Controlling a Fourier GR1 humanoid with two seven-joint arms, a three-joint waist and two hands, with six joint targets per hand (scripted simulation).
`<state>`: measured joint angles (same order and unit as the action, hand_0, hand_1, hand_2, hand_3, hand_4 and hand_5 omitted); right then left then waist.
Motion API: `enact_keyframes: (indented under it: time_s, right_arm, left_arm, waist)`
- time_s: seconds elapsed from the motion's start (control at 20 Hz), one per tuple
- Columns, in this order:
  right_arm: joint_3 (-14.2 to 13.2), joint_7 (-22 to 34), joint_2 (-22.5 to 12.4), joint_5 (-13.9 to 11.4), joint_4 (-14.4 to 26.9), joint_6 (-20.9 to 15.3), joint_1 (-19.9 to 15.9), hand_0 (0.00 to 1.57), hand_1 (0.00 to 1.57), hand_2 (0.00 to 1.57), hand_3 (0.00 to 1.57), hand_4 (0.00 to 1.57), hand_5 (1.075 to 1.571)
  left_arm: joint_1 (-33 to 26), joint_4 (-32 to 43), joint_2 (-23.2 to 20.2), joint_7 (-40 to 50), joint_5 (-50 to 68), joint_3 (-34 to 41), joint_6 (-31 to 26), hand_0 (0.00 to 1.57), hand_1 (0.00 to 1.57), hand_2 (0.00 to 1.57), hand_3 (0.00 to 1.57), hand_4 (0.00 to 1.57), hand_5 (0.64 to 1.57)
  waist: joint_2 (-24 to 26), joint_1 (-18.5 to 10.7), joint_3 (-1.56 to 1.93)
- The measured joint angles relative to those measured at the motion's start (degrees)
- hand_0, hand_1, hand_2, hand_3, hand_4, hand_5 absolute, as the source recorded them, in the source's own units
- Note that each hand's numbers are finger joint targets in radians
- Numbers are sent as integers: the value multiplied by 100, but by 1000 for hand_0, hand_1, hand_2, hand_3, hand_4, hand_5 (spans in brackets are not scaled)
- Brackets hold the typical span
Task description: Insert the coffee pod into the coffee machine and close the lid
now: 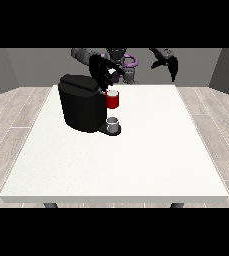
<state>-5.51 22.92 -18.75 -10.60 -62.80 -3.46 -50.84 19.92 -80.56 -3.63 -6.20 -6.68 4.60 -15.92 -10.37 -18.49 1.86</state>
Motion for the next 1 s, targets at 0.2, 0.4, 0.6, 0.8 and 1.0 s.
enact_keyframes:
  time_s: [0.2, 0.4, 0.6, 0.8, 1.0]
  right_arm:
    - [-107, 428, -255, -141, -256, -11, -103, 0, 0, 0, 0, 0, 1571]
    - [-207, 558, -567, -339, -356, 81, -234, 0, 0, 0, 0, 0, 1571]
    - [-323, 760, -741, -377, -513, 247, -257, 0, 0, 0, 0, 0, 1571]
    - [-552, 760, -682, -216, -640, 139, -461, 0, 0, 0, 0, 0, 1571]
    - [-377, 110, -272, -48, -761, 118, -904, 0, 0, 0, 0, 133, 1571]
  left_arm:
    - [156, 37, -9, -51, -5, -78, -94, 0, 0, 0, 0, 426, 1571]
    - [321, 48, 30, -91, 8, -173, -180, 0, 0, 0, 0, 352, 1571]
    - [544, 56, 65, -58, 51, -233, -259, 0, 0, 0, 0, 203, 1571]
    - [757, 84, 129, -31, 44, -326, -298, 0, 0, 0, 0, 297, 1571]
    - [1027, -2, 148, 45, 13, -400, -311, 0, 0, 0, 0, 349, 1571]
  waist:
    - [-195, -266, 31]
    - [-385, -588, 67]
    - [-557, -839, 97]
    - [-766, -1122, 84]
    - [-999, -1488, -87]
